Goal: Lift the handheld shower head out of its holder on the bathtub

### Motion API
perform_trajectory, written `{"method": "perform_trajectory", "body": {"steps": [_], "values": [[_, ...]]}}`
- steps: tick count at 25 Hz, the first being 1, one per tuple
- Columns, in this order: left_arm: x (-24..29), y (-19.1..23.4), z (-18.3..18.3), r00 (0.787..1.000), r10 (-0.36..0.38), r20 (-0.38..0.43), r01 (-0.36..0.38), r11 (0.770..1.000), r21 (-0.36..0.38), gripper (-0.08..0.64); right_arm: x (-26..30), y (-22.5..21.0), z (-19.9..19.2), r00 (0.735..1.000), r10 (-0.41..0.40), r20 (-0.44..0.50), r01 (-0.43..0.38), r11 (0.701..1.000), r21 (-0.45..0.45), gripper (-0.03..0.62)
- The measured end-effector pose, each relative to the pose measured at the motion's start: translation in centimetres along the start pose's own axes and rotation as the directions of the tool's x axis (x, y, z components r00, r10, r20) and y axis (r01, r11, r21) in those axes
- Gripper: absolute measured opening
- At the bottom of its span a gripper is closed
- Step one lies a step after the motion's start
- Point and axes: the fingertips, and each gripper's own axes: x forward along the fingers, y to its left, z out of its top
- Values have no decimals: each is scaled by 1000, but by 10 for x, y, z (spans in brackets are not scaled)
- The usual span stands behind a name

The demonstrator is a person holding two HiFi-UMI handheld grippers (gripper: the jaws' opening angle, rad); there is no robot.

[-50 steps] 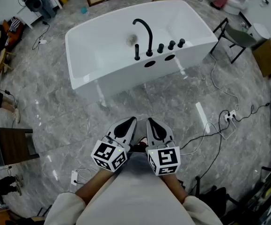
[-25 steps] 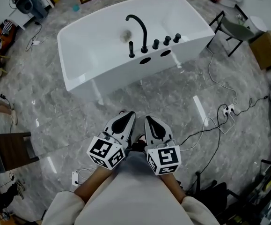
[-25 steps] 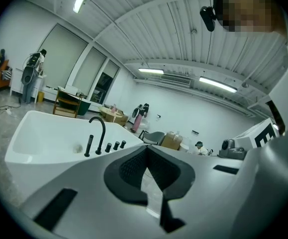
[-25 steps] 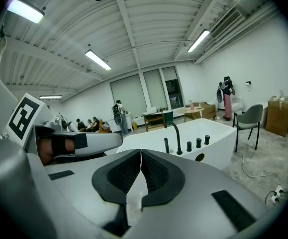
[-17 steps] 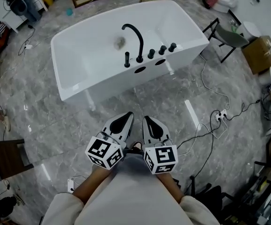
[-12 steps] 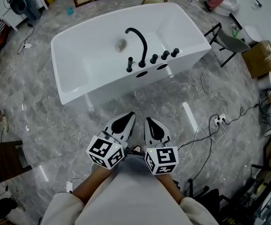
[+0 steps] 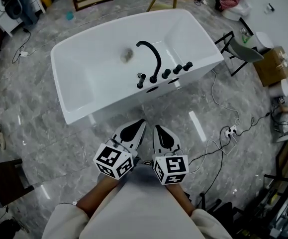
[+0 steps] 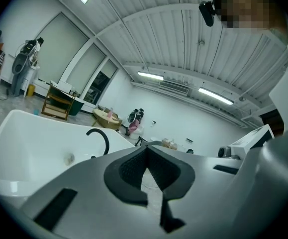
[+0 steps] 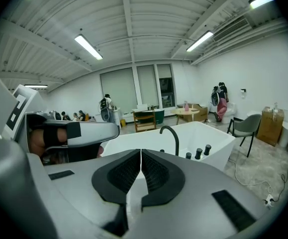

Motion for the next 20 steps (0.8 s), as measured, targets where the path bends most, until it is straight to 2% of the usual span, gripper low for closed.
{"method": "perform_trajectory", "body": {"steps": [8, 20], "values": [[0, 40, 17, 1000, -20, -1, 20, 1000, -21, 5, 31, 10, 12, 999, -45, -2, 45, 999, 14, 18], [-12, 70, 13, 1000, 0, -14, -1, 997, -74, 5, 50, 24, 9, 999, -43, -28, 44, 999, 18, 18]]}}
